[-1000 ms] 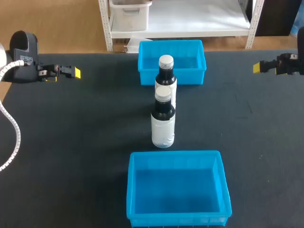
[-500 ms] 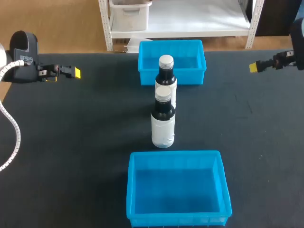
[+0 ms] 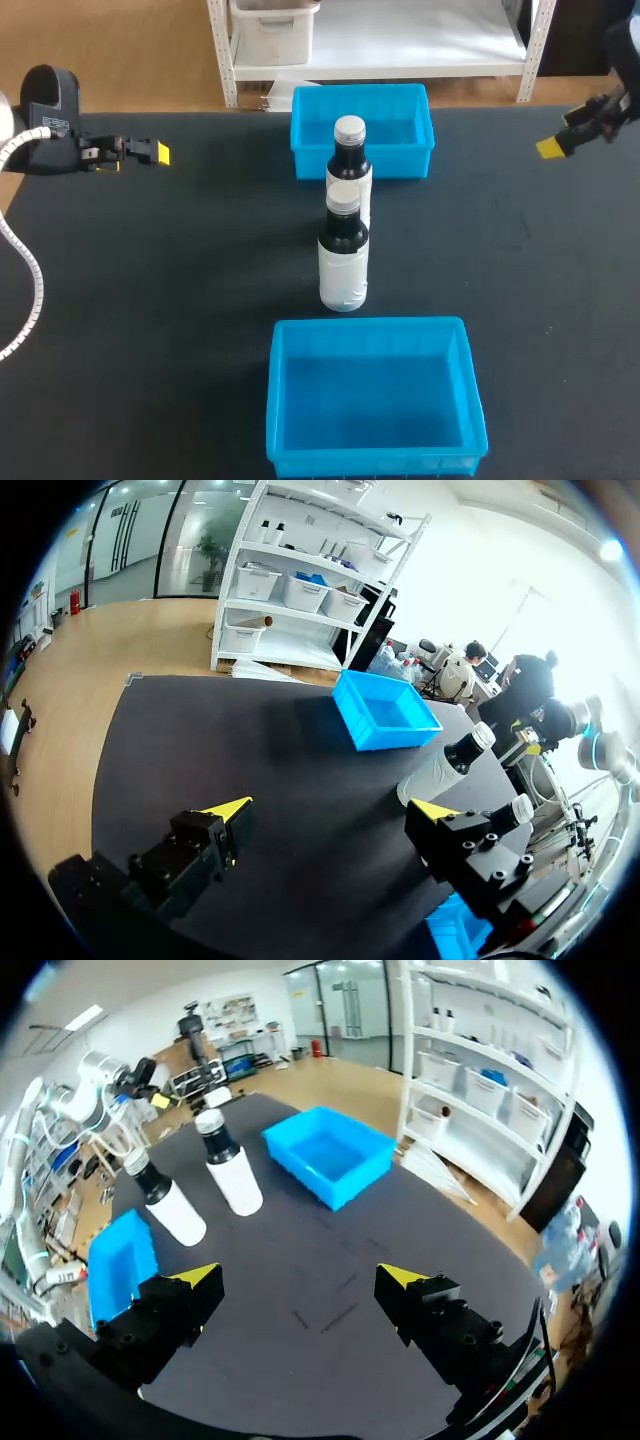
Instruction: Pick up the bottle, and place it in the far bin if it is heavy, or in the near bin if it is light.
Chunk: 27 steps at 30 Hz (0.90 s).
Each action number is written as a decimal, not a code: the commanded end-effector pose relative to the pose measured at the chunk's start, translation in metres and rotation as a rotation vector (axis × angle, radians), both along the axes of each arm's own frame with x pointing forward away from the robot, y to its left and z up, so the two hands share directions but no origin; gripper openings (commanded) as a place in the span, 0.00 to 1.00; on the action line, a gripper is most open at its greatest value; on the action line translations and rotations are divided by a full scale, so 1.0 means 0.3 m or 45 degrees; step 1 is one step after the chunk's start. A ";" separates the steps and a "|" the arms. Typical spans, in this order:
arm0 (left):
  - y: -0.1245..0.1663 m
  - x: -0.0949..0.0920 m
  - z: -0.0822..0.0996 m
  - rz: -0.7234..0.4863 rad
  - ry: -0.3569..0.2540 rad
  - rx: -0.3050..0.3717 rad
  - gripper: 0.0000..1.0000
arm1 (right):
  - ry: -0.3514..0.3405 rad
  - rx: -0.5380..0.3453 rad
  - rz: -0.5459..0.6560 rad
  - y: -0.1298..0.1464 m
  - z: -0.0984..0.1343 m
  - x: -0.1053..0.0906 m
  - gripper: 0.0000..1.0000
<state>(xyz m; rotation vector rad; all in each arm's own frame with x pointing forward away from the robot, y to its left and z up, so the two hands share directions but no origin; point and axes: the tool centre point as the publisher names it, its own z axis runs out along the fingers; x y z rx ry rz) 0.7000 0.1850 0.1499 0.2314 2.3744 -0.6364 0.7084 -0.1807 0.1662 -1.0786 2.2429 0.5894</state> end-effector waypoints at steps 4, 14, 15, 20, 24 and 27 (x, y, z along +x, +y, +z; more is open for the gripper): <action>0.000 0.000 0.000 0.000 0.000 0.000 1.00 | -0.078 0.211 0.497 0.118 0.048 -0.048 1.00; 0.000 0.000 0.000 0.000 0.000 0.000 1.00 | -0.203 0.268 0.616 0.362 0.046 -0.216 1.00; 0.000 0.000 0.000 0.000 0.000 0.000 1.00 | -0.209 0.265 0.615 0.384 0.041 -0.227 1.00; 0.000 0.000 0.000 0.000 0.000 0.000 1.00 | -0.201 0.214 0.586 0.480 0.018 -0.263 1.00; 0.000 0.000 0.000 0.000 0.000 0.000 1.00 | -0.197 0.177 0.597 0.543 0.006 -0.284 1.00; 0.000 0.000 0.000 0.000 0.000 0.000 1.00 | -0.185 0.155 0.619 0.584 -0.002 -0.294 1.00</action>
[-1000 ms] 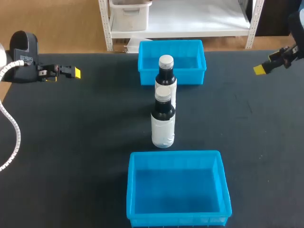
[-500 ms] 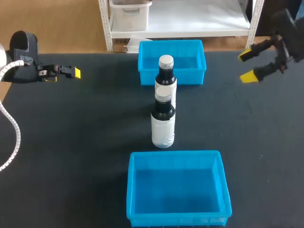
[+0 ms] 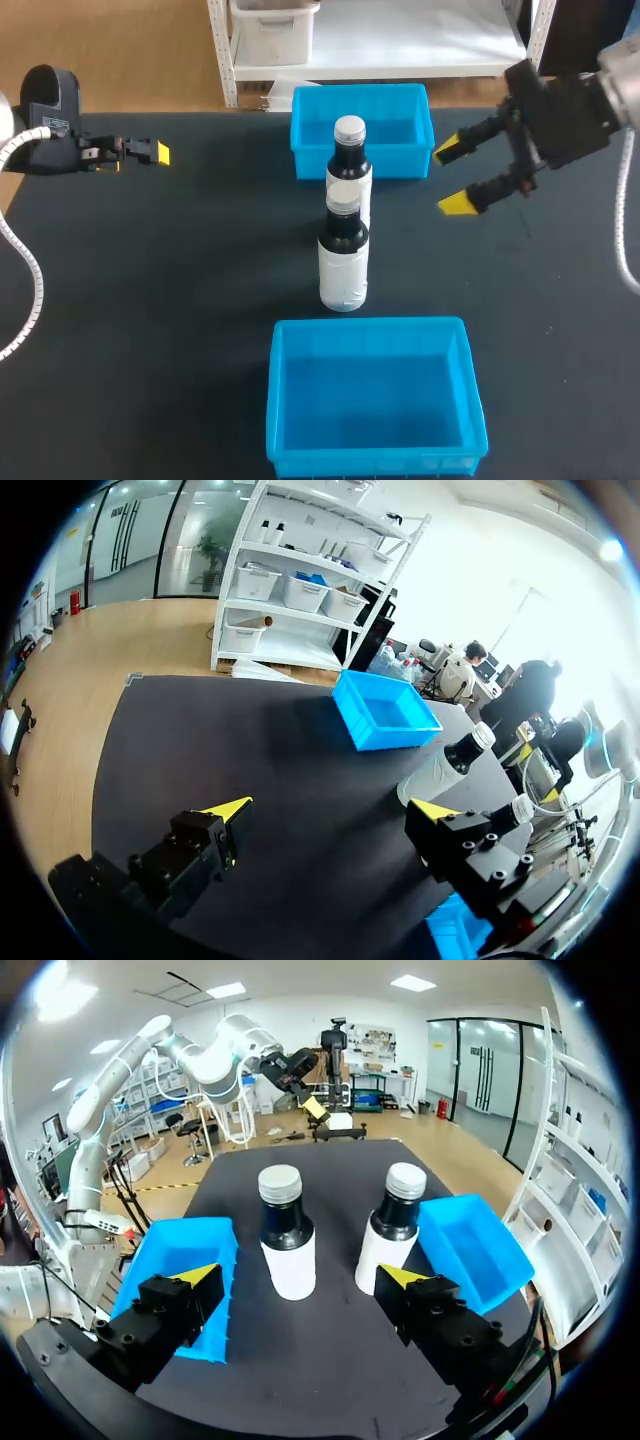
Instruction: Pick up the bottle, and place it in the far bin if it is heavy, or in the near bin if it is light.
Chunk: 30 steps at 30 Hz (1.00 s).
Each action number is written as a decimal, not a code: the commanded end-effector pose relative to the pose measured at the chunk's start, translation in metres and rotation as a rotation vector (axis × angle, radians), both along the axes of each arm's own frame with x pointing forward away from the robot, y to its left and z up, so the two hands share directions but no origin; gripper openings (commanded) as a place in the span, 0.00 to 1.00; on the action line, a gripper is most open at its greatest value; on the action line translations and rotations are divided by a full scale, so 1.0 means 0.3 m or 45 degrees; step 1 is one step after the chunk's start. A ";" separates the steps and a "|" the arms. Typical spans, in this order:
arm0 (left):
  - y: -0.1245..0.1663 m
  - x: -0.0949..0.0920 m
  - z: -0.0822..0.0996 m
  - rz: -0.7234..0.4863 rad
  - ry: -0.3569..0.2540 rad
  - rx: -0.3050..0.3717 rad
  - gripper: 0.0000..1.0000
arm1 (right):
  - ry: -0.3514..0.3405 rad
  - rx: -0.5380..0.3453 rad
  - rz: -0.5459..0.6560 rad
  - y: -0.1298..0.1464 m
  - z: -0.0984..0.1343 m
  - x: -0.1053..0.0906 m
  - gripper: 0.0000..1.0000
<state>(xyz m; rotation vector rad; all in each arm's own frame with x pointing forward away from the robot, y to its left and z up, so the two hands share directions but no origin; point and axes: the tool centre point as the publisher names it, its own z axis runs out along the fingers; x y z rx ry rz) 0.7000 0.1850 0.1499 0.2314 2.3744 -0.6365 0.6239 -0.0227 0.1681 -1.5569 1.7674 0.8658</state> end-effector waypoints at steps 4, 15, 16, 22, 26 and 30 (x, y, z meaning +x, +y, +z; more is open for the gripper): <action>0.000 0.000 0.000 0.000 0.000 0.000 1.00 | -0.004 -0.083 -0.006 0.112 -0.028 -0.015 1.00; 0.000 0.000 0.000 0.000 0.000 0.000 1.00 | 0.044 -0.108 0.068 0.234 -0.091 -0.012 1.00; 0.000 0.000 0.000 0.000 0.000 0.000 1.00 | 0.046 -0.112 0.072 0.243 -0.096 -0.014 1.00; 0.000 0.000 0.000 0.000 0.000 0.000 1.00 | 0.075 -0.114 0.076 0.297 -0.127 -0.028 1.00; 0.000 0.000 0.000 0.000 0.000 0.000 1.00 | 0.089 -0.117 0.077 0.325 -0.146 -0.034 1.00; 0.000 0.000 0.000 0.000 0.000 0.000 1.00 | 0.100 -0.108 0.085 0.349 -0.157 -0.038 1.00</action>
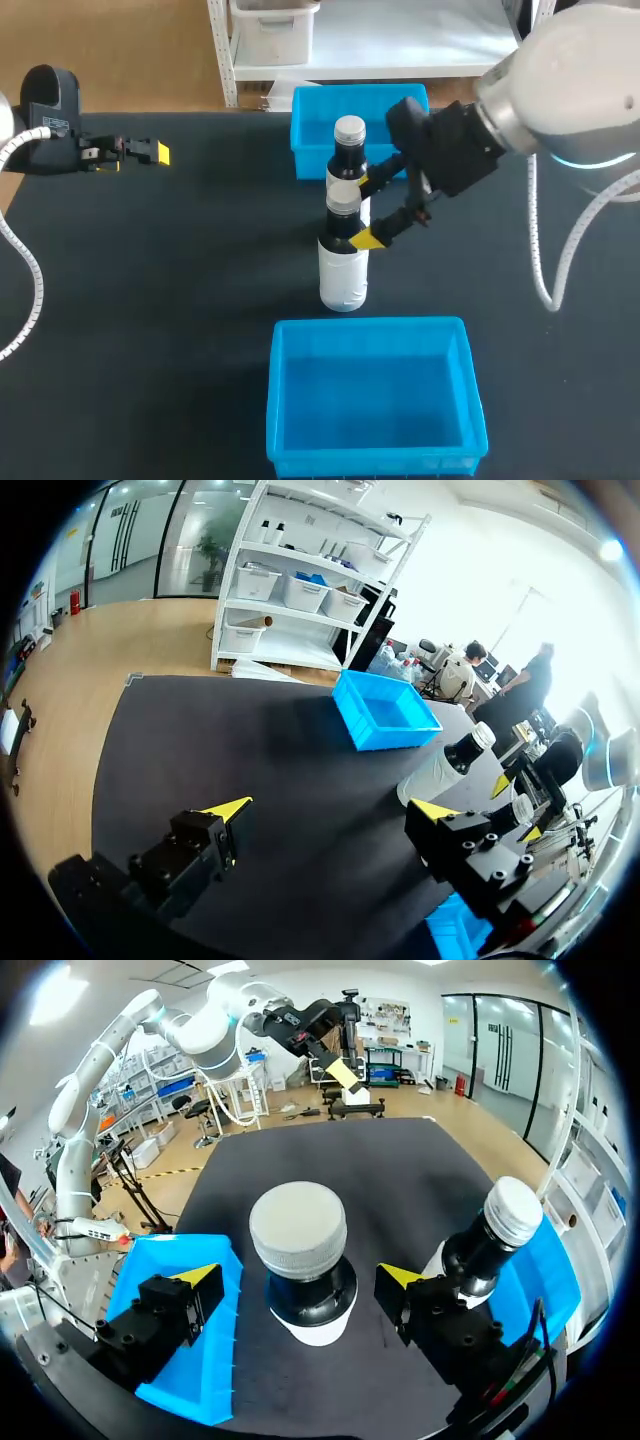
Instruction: Pick up the bottle, and place it in the far bin if it is heavy, or in the near bin if it is light.
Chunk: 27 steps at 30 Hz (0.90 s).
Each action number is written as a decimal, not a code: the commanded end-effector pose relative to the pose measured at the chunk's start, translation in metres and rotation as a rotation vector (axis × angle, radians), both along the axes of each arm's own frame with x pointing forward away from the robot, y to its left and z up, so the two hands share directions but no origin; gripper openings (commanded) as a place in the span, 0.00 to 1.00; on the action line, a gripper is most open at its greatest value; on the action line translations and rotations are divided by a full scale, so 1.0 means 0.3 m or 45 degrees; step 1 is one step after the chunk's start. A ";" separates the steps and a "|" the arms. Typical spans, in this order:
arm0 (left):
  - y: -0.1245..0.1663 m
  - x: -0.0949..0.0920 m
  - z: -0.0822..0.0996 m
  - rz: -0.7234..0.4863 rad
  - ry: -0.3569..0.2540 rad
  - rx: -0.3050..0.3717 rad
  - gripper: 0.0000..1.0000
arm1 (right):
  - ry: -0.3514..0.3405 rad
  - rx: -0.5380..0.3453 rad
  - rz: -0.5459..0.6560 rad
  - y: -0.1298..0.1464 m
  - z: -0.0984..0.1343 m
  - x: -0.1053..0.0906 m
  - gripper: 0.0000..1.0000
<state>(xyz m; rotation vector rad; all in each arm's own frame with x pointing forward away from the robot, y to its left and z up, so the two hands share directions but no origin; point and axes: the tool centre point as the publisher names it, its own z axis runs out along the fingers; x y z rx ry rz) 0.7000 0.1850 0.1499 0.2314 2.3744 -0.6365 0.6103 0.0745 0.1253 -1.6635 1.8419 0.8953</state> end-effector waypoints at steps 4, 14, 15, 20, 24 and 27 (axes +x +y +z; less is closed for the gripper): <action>0.000 0.000 0.000 0.000 0.000 0.000 1.00 | 0.017 0.013 0.010 0.042 -0.022 0.004 1.00; 0.000 0.000 0.000 0.000 0.000 0.000 1.00 | 0.021 0.023 0.021 0.060 -0.023 -0.009 0.95; 0.000 0.000 0.000 0.000 0.000 0.000 1.00 | 0.021 0.024 0.022 0.062 -0.023 -0.009 0.95; 0.000 0.000 0.000 0.000 0.000 0.000 1.00 | 0.024 0.029 0.021 0.066 -0.026 -0.008 0.85; 0.000 0.000 0.000 0.000 0.000 0.000 1.00 | 0.025 0.034 0.022 0.068 -0.025 -0.009 0.84; 0.000 0.000 0.000 0.000 0.000 0.000 1.00 | 0.024 0.036 0.021 0.069 -0.025 -0.008 0.78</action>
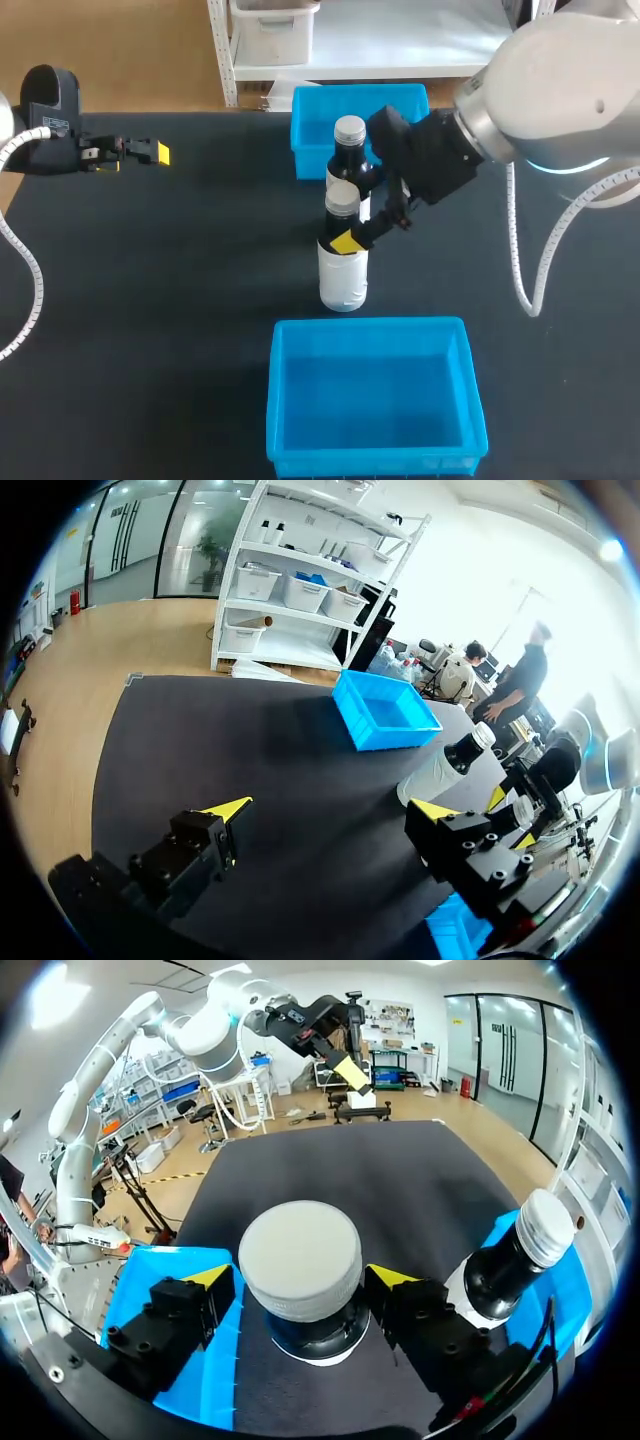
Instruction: Pick up the bottle, and place it in the far bin if it is heavy, or in the near bin if it is light.
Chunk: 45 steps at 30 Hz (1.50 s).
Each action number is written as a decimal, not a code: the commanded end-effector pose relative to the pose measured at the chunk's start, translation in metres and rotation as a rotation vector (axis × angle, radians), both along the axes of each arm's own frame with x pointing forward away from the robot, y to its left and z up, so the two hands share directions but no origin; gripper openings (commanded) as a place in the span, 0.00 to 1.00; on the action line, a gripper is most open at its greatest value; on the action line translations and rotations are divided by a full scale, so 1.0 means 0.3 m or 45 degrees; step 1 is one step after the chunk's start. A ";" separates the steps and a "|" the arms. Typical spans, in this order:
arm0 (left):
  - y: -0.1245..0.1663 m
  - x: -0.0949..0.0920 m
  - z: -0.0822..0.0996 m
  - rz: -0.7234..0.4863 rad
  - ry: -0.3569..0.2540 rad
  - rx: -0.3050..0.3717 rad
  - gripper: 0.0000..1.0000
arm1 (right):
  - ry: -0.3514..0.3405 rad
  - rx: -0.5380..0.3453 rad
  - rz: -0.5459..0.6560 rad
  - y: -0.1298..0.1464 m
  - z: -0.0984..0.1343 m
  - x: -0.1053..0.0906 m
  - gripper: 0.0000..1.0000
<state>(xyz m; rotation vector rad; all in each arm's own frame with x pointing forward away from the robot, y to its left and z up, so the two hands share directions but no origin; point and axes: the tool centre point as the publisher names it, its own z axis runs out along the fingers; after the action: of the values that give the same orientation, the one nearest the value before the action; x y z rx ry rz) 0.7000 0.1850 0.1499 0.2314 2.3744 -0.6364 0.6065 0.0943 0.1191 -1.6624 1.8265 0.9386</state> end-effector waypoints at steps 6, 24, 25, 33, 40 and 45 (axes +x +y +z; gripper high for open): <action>0.000 0.000 0.000 0.000 0.000 0.000 1.00 | -0.001 0.011 -0.008 0.003 -0.007 0.007 0.49; 0.000 0.000 0.000 0.000 0.000 0.000 1.00 | -0.053 -0.011 -0.111 -0.112 0.074 0.036 0.00; 0.000 0.000 0.000 0.000 0.000 0.000 1.00 | -0.058 -0.015 -0.125 -0.128 0.083 0.041 0.00; 0.000 0.000 0.000 0.000 0.000 0.000 1.00 | -0.083 -0.031 -0.240 -0.252 0.144 0.075 0.00; 0.000 0.000 0.000 0.000 0.000 0.000 1.00 | -0.082 -0.048 -0.356 -0.373 0.174 0.111 0.00; 0.000 0.000 0.000 0.000 0.000 0.000 1.00 | -0.096 -0.076 -0.435 -0.462 0.200 0.134 0.00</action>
<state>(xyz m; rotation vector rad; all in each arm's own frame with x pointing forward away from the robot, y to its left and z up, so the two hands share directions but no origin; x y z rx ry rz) 0.7000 0.1850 0.1499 0.2314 2.3744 -0.6365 0.6554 -0.0307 0.1701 -1.3553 2.0066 0.7048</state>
